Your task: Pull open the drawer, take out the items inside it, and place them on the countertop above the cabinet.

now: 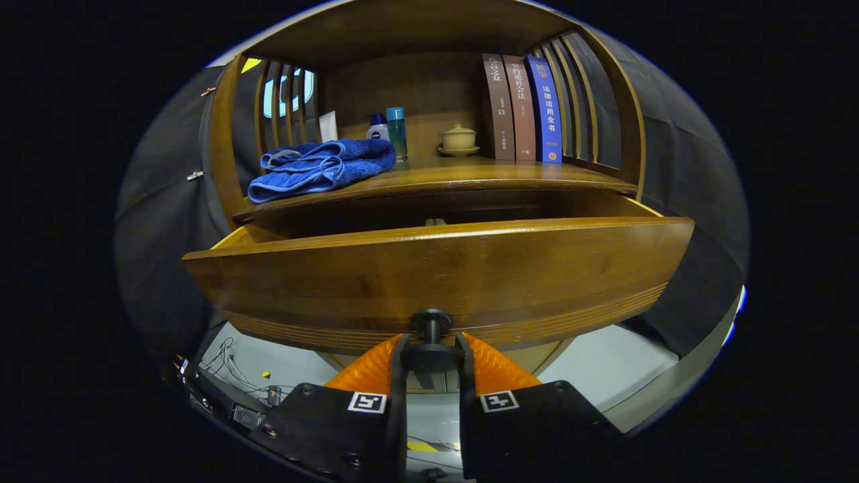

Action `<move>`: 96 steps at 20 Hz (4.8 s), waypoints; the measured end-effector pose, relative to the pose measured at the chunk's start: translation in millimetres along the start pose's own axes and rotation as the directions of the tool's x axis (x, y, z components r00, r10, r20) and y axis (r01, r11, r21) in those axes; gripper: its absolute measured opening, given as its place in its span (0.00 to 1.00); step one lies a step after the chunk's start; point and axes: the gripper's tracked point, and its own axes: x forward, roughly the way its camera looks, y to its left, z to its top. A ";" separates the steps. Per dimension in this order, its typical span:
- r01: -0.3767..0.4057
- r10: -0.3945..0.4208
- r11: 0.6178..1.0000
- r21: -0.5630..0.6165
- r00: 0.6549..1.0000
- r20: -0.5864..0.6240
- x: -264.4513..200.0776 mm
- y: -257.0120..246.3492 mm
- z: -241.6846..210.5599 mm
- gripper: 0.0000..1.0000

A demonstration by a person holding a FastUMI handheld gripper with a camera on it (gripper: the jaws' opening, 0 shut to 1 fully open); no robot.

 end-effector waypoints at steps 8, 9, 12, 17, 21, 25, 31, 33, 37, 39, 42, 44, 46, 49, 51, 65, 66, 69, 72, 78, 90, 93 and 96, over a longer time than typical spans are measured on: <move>-0.002 0.003 1.000 0.018 0.999 -0.047 -47.8 -0.9 -28.3 0.36; -0.003 0.005 1.000 0.019 0.998 -0.057 -51.8 -2.0 -32.6 0.36; -0.004 0.007 1.000 0.030 0.997 -0.077 -64.3 -2.8 -44.3 0.36; -0.004 0.007 0.999 0.039 0.997 -0.072 -70.2 -1.5 -46.3 0.41; 0.007 -0.004 0.998 0.061 0.999 -0.040 -83.4 -4.6 -37.0 0.77; -0.010 0.009 0.997 0.074 1.000 0.014 -120.2 2.2 -0.8 0.99; -0.034 0.031 0.998 0.055 0.998 0.058 -104.3 16.9 104.2 0.99; -0.037 0.034 0.998 0.055 0.999 0.040 -76.5 19.3 126.7 0.99; -0.024 0.029 0.999 0.047 0.994 -0.109 -11.4 19.8 122.9 1.00; -0.008 0.016 0.999 0.050 0.985 -0.172 14.9 18.2 115.2 0.98; 0.040 -0.032 0.999 0.021 0.959 -0.282 41.8 7.2 97.4 0.98; 0.042 -0.037 0.999 0.008 0.937 -0.346 53.0 7.1 86.4 0.93; 0.051 -0.053 0.999 -0.015 0.914 -0.402 63.1 4.5 75.7 0.92; 0.050 -0.070 0.997 -0.053 0.867 -0.494 73.2 1.6 54.6 0.85; 0.057 -0.077 0.997 -0.053 0.837 -0.542 72.5 0.1 45.7 0.70; 0.045 -0.039 0.999 0.000 0.858 -0.513 66.9 -0.8 46.2 0.20; 0.041 -0.034 0.999 0.003 0.866 -0.498 61.9 0.7 50.7 0.20; 0.027 -0.017 0.999 0.019 0.909 -0.416 35.7 3.9 76.6 0.20; 0.014 -0.010 1.000 0.011 0.947 -0.321 -1.6 4.7 104.8 0.20; -0.012 0.015 1.000 0.026 0.994 -0.107 -23.4 11.7 194.7 0.20; 0.010 -0.007 1.000 0.017 0.986 -0.168 101.0 9.9 261.4 0.20; 0.033 -0.033 0.999 0.000 0.973 -0.229 123.6 2.6 249.7 0.20; 0.040 -0.038 0.999 0.000 0.969 -0.245 137.3 3.6 246.3 0.20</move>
